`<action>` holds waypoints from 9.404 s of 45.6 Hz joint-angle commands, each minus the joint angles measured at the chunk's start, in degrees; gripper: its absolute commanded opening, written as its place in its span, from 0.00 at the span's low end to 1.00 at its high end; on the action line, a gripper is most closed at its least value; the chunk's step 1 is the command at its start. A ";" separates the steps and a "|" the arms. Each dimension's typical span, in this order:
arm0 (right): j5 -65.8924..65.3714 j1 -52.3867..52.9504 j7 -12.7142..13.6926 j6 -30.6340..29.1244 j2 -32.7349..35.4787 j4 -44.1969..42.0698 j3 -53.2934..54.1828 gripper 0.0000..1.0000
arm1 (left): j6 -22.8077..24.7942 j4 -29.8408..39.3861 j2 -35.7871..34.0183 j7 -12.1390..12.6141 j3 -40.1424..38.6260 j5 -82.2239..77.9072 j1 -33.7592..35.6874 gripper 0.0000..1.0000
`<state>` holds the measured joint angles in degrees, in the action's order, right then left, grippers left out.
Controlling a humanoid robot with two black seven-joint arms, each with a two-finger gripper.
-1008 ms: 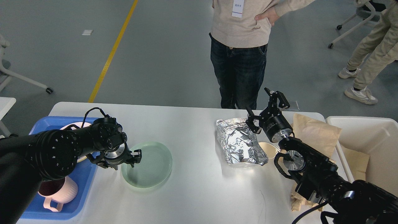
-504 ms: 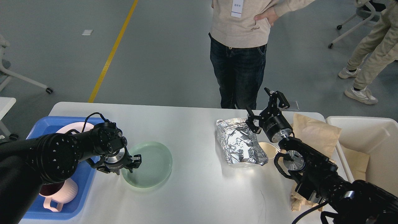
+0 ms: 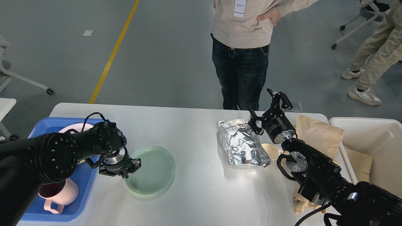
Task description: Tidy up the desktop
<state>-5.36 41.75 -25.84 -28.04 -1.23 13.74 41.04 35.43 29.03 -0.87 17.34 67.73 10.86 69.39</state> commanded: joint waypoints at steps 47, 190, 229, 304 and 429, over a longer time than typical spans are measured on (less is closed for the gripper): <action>0.00 0.00 0.00 0.00 0.00 0.06 0.00 1.00 | 10.80 1.11 -10.03 1.56 -3.92 -0.23 17.36 0.00; 0.00 0.00 0.00 0.00 0.00 0.06 0.00 1.00 | -0.71 -33.08 -21.89 0.59 -26.58 0.39 -6.37 0.96; 0.00 0.00 0.00 0.00 0.00 0.06 0.00 1.00 | -1.68 -33.08 -15.66 -22.61 -101.73 0.65 -17.35 0.96; 0.00 0.00 0.00 0.00 0.00 0.06 0.00 1.00 | -0.62 -32.55 -6.69 -43.53 -109.39 -0.05 -17.62 0.96; 0.00 0.00 0.00 0.00 0.00 0.06 0.00 1.00 | 0.26 -32.55 1.57 -43.97 -109.48 0.04 -18.85 0.96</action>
<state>-5.36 41.75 -25.84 -28.04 -1.23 13.80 41.04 35.63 -3.51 0.70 -26.63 -41.71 10.90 50.53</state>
